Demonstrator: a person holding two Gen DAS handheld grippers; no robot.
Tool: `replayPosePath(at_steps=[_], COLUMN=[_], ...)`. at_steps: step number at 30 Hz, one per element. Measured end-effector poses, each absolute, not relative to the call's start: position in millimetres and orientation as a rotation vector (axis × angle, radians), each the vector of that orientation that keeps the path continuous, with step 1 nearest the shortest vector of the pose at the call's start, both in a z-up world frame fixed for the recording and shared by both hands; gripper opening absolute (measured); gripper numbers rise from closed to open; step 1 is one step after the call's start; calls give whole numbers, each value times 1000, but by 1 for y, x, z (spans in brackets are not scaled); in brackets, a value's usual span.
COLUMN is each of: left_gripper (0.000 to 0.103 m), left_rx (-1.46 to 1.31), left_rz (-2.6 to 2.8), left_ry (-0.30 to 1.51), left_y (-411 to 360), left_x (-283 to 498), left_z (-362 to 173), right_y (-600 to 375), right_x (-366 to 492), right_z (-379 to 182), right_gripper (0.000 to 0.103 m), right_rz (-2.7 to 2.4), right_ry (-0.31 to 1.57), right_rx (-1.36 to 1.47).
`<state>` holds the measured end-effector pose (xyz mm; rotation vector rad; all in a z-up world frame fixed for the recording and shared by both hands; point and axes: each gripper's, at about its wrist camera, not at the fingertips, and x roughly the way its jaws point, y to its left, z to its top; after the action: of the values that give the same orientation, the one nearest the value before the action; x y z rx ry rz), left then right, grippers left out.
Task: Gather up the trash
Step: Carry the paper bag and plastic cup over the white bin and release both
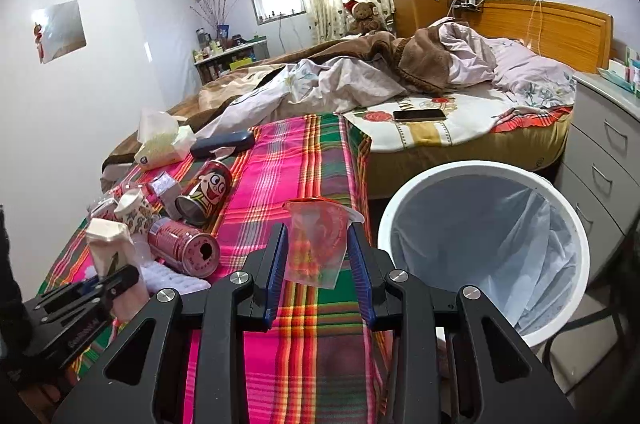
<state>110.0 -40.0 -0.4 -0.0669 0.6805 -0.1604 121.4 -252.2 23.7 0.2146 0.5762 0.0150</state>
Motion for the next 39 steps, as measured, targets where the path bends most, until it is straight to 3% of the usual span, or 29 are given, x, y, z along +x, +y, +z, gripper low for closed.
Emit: replayPosePath(at_steps=[16,30,39], left_gripper=[17,17,18], left_rx=[18,67,93], left_rz=[-408,-668,-710], left_ry=[600,689,780], left_y=[-130,-240,-267], left_x=[107,131,144], left_z=[48,33,7], right_y=[-311,-371,-380], right_x=[100,112,122], right_z=[47,15,-8], right_gripper=[32,32,32], right_rz=[-91,-190,-180], right_ry=[512,635,748], right_rx=[241,234,206])
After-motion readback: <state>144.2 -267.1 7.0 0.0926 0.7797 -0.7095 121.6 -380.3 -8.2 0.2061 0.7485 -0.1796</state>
